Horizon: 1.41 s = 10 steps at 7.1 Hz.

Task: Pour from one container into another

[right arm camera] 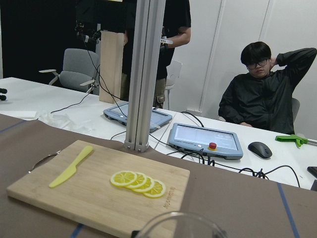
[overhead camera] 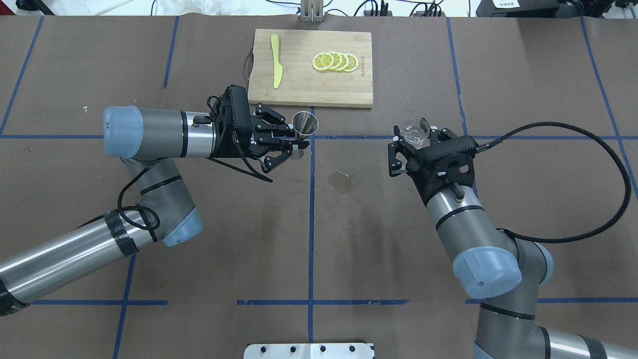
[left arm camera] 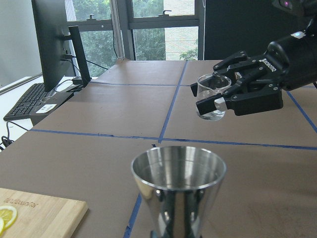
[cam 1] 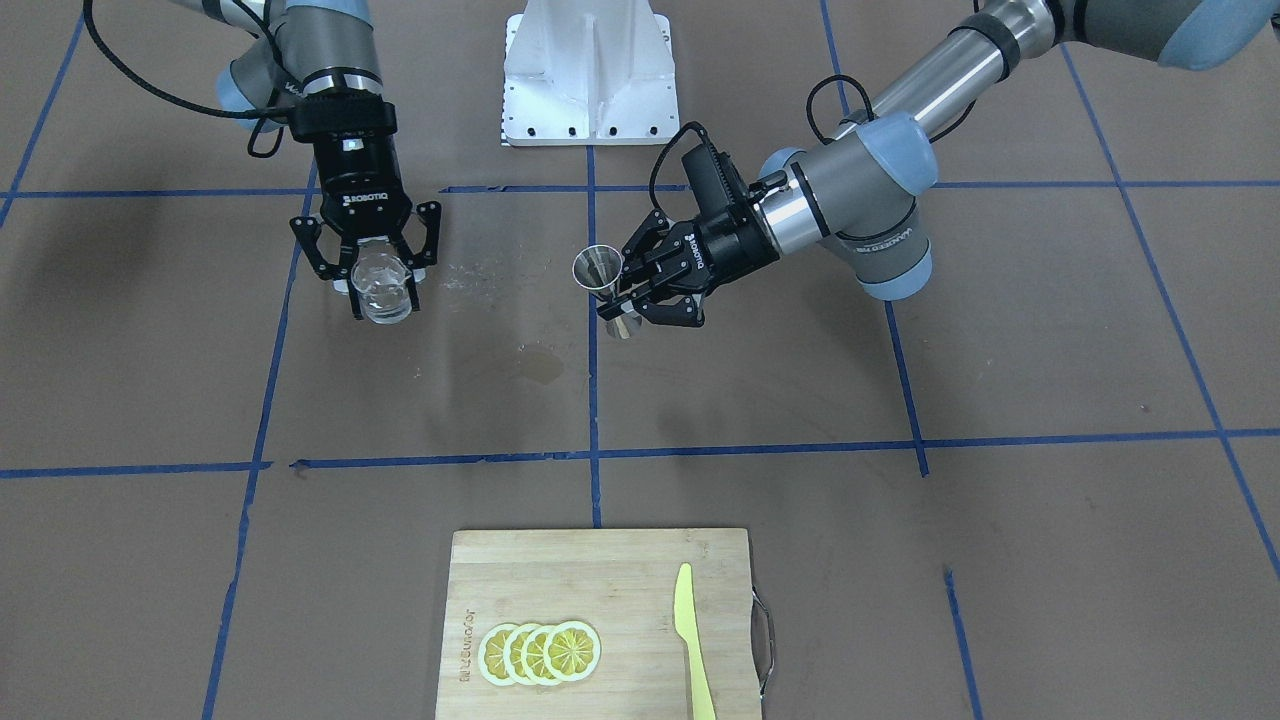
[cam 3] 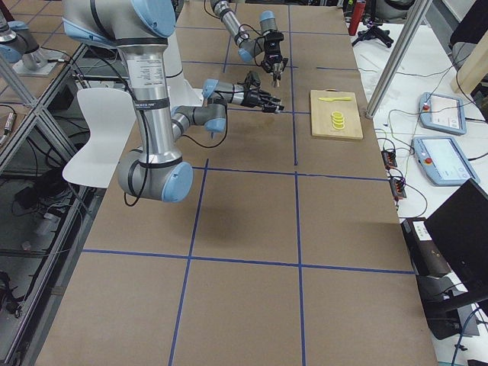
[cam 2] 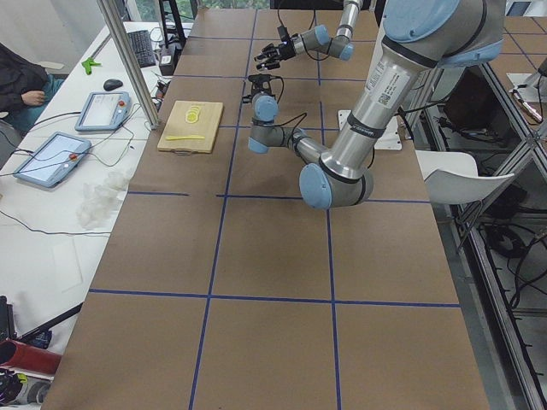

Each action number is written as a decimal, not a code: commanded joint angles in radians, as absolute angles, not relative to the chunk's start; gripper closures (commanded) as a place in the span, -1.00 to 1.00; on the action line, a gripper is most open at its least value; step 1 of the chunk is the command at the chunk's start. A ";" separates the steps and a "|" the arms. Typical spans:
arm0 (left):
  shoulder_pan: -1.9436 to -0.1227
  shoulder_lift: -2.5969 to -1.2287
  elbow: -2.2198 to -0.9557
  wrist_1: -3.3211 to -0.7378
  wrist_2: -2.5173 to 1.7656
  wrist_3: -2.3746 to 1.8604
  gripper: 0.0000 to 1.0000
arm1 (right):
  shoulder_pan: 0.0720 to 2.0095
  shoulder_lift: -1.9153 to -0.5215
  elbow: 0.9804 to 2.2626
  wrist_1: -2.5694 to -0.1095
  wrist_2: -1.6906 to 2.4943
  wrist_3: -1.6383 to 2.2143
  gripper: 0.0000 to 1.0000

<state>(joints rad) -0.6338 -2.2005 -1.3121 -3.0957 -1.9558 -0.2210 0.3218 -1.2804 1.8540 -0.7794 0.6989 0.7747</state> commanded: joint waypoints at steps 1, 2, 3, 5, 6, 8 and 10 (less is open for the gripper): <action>-0.634 -2.186 -1.316 -3.096 -1.956 -0.219 1.00 | 0.363 -1.172 1.896 -0.952 0.779 0.773 1.00; -0.632 -2.186 -1.315 -3.096 -1.954 -0.219 1.00 | 0.373 -1.167 1.925 -1.035 0.790 0.772 1.00; -0.630 -2.186 -1.315 -3.094 -1.956 -0.219 1.00 | 0.392 -1.120 1.934 -1.101 0.816 0.772 1.00; -0.627 -2.187 -1.315 -3.091 -1.954 -0.219 1.00 | 0.390 -1.070 1.934 -1.230 0.821 0.770 1.00; -0.626 -2.189 -1.315 -3.089 -1.945 -0.221 1.00 | 0.388 -1.036 1.934 -1.306 0.821 0.770 1.00; -0.624 -2.195 -1.313 -3.086 -1.936 -0.222 1.00 | 0.387 -1.023 1.933 -1.338 0.819 0.709 1.00; -0.624 -2.197 -1.309 -3.085 -1.931 -0.222 1.00 | 0.371 -1.025 1.937 -1.336 0.818 0.654 1.00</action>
<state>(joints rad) -0.6246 -2.1949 -1.3107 -3.0856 -1.9343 -0.2222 0.3807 -1.0253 1.9348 -1.3345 0.8189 0.6776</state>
